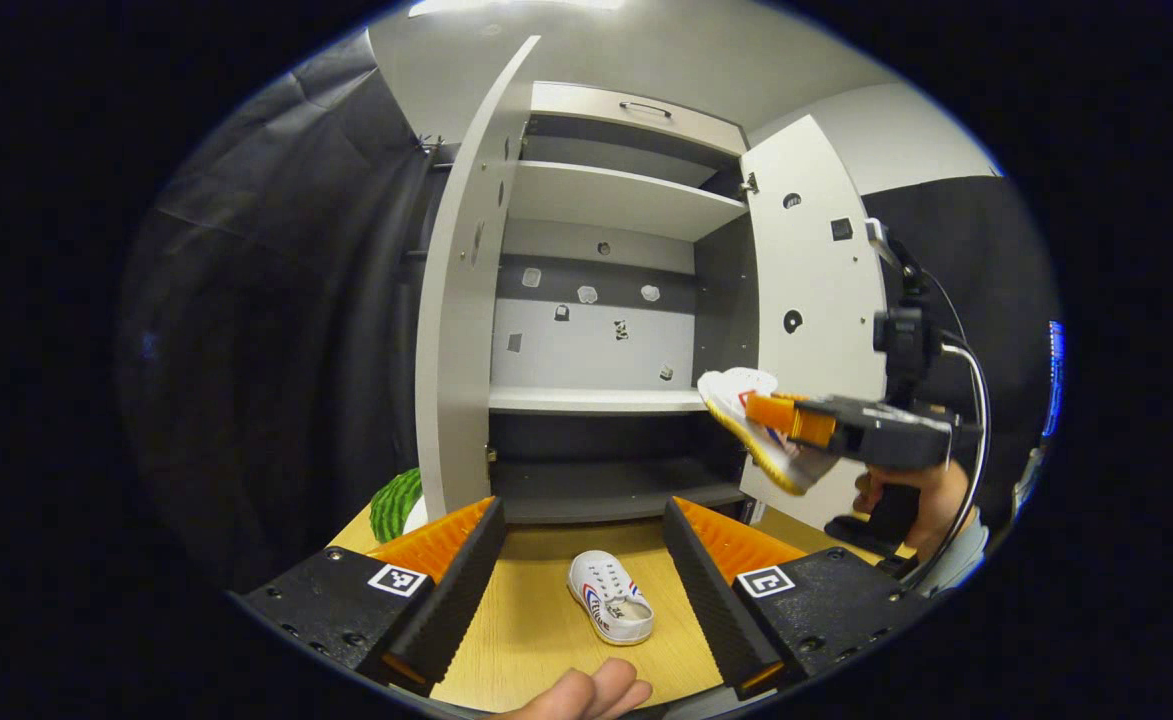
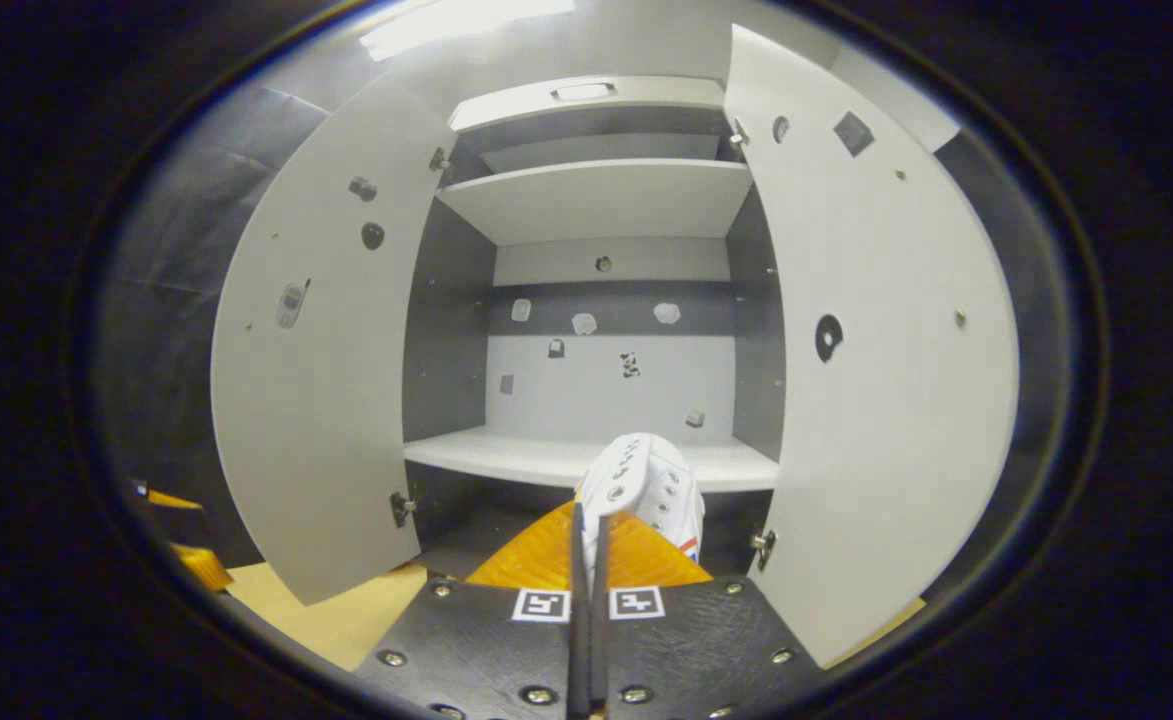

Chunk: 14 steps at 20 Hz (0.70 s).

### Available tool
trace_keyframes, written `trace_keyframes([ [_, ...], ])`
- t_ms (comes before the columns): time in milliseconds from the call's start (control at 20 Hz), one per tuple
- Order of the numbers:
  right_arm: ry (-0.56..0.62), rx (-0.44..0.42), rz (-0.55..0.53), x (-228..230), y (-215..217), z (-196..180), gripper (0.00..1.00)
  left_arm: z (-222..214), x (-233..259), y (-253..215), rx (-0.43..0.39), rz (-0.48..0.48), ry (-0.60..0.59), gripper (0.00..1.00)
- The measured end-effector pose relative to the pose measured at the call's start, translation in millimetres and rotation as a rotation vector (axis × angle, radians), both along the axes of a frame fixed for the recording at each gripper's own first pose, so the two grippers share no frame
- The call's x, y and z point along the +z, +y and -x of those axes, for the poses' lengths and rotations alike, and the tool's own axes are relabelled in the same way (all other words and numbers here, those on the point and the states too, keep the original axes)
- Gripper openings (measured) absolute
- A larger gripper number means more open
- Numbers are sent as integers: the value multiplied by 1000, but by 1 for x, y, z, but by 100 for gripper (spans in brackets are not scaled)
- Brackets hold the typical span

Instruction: Grab one shoe with the right hand and put it into the shoe cabinet, grab the other shoe with the left hand and put it into the shoe cabinet; then close the right door with the right hand and the left door with the left hand.

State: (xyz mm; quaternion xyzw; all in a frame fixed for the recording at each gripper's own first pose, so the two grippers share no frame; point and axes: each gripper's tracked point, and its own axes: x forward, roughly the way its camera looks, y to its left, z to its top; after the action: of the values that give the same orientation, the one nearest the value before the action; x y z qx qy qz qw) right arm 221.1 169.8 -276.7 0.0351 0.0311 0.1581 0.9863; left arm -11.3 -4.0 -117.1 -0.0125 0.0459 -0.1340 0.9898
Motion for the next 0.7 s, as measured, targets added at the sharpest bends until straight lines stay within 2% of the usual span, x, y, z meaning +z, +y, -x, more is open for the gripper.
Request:
trace_keyframes([
  [200, 17, 33, 34, 13, 6, -30, 0, -7, -18, -4, -7, -12, 18, 97],
  [350, 61, -8, 92, 12, 2, -57, 0, -16, -34, -6, 2, -46, 27, 97],
  [450, 79, -5, 125, 10, -2, -75, 0, -21, -46, -10, 0, -43, 46, 94],
  [500, 90, -5, 126, 8, 0, -81, 0, -23, -52, -13, -5, -34, 63, 97],
  [600, 101, 5, 146, 6, 0, -87, 0, -27, -58, -19, -18, -22, 77, 98],
  [650, 114, 3, 157, 3, -2, -93, 0, -30, -60, -18, -15, -22, 76, 94],
  [700, 129, -3, 166, -1, -2, -100, 1, -34, -60, -17, -8, -22, 68, 98],
])
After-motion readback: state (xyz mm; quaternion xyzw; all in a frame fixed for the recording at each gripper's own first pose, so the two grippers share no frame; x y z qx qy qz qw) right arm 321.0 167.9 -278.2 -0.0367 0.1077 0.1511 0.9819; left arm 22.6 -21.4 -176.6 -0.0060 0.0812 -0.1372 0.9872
